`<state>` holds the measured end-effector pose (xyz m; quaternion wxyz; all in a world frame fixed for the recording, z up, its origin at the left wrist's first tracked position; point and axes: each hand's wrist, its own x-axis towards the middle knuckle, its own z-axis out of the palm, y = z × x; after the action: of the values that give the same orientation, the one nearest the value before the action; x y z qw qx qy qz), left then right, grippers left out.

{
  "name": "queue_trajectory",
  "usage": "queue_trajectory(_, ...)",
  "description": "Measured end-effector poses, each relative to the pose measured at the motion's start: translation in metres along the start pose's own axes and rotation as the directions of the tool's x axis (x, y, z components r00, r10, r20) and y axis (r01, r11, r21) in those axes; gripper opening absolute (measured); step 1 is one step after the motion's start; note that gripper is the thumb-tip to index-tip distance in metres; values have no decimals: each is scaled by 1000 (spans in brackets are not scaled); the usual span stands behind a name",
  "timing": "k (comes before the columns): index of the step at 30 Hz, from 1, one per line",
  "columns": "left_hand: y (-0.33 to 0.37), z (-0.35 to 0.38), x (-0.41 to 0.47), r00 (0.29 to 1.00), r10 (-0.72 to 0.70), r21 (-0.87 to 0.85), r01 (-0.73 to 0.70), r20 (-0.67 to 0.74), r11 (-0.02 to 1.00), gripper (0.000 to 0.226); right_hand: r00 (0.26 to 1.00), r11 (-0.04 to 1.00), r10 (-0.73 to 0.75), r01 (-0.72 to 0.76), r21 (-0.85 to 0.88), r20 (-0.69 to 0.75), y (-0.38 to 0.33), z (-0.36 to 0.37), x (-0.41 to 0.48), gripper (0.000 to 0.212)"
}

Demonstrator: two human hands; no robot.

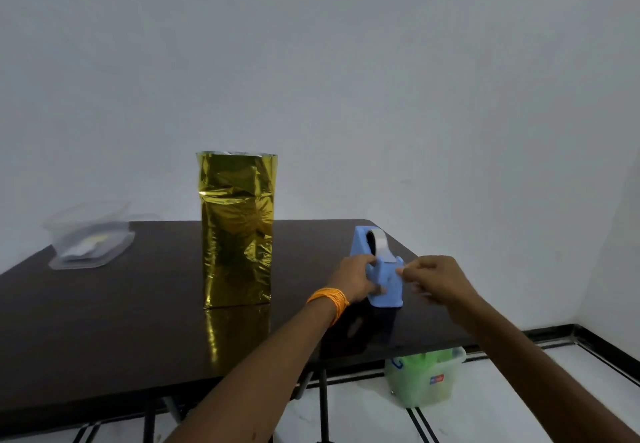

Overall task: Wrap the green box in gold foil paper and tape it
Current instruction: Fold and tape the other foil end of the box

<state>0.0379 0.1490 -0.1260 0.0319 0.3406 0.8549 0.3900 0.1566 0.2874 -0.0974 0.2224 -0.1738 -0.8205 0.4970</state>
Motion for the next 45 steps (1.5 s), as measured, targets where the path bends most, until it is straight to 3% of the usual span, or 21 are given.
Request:
queue_trajectory(4, 5, -38, -13, 996, 42, 121, -32, -75, 992, 62, 991, 989, -117, 111, 96, 62, -33, 3, -4, 12)
queue_trajectory(8, 19, -97, -31, 957, 134, 153, -96, -256, 983, 42, 971, 976, -176, 152, 153, 160, -68, 21, -2, 8)
queue_trajectory(13, 49, -174, -64, 825, 291, 236, -198, -484, 952, 22, 940, 943, -279, 229, 242, 198, -111, 50, 7, 8)
queue_trajectory(18, 50, -244, -83, 706, 336, 317, -164, -624, 934, 21, 916, 900, -331, 234, 367, 227, -142, 73, 14, 17)
queue_trajectory(20, 42, -266, -85, 731, 302, 332, -109, -612, 937, 26, 912, 875, -357, 251, 415, 203, -150, 81, 17, 22)
queue_trajectory(25, 16, -297, -84, 899, 138, 428, 59, -415, 902, 68, 889, 838, -420, 303, 453, 183, -161, 99, 27, 41)
queue_trajectory(28, 2, -300, -83, 940, 84, 415, 64, -329, 908, 62, 873, 832, -448, 327, 448, 195, -167, 113, 32, 52)
queue_trajectory(32, -12, -302, -85, 933, 119, 418, 36, -340, 908, 52, 843, 843, -481, 368, 393, 240, -174, 134, 35, 65)
queue_trajectory(37, -17, -307, -89, 921, 136, 210, -61, -366, 976, 26, 804, 849, -514, 429, 308, 299, -181, 159, 41, 62)
queue_trajectory(42, -24, -306, -86, 898, 69, -29, -91, -435, 995, 45, 737, 816, -578, 518, 257, 351, -188, 166, 40, 59)
queue_trajectory(45, -25, -304, -78, 913, -53, -183, -25, -404, 983, 37, 722, 808, -588, 542, 231, 365, -190, 168, 42, 57)
